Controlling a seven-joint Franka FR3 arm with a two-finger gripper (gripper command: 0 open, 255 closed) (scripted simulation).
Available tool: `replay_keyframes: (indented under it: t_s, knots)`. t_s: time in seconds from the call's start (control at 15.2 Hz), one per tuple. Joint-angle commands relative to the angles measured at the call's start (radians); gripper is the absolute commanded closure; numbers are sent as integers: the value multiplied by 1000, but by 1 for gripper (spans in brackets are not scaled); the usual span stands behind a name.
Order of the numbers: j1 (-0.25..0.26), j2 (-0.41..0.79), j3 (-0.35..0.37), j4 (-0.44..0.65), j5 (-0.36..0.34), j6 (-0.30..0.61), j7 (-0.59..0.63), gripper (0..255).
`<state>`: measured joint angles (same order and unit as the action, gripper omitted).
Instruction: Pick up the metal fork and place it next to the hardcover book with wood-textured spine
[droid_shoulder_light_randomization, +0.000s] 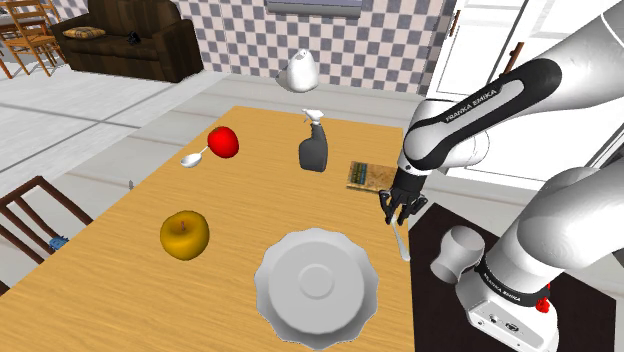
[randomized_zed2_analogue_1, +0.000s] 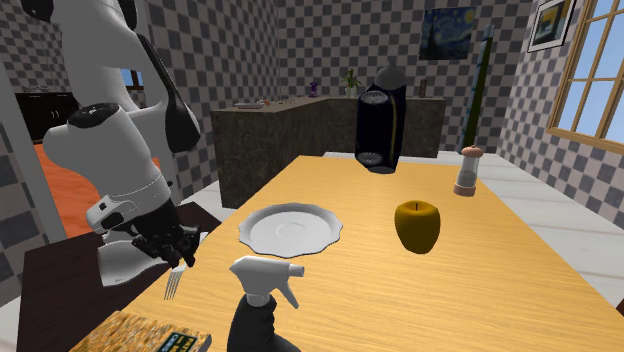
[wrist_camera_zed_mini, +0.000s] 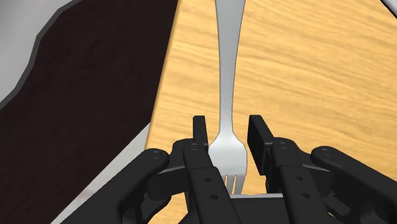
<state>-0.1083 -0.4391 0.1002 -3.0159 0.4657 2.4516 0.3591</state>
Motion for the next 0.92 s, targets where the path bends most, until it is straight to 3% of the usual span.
replay_keyframes:
  t_s: [0.0, 0.07, 0.13, 0.46, 0.73, 0.86]
  knots:
    - [-1, 3, 0, -4, 0, 2, -1, 255]
    - [-1, 3, 0, -4, 0, 2, -1, 255]
    - [-1, 0, 0, -4, -1, 0, 1, 0]
    - [-1, 3, 0, -4, 0, 2, -1, 0]
    - [-64, -150, -15, 45, -93, -200, 42, 0]
    - [-64, -150, -15, 45, -93, -200, 42, 0]
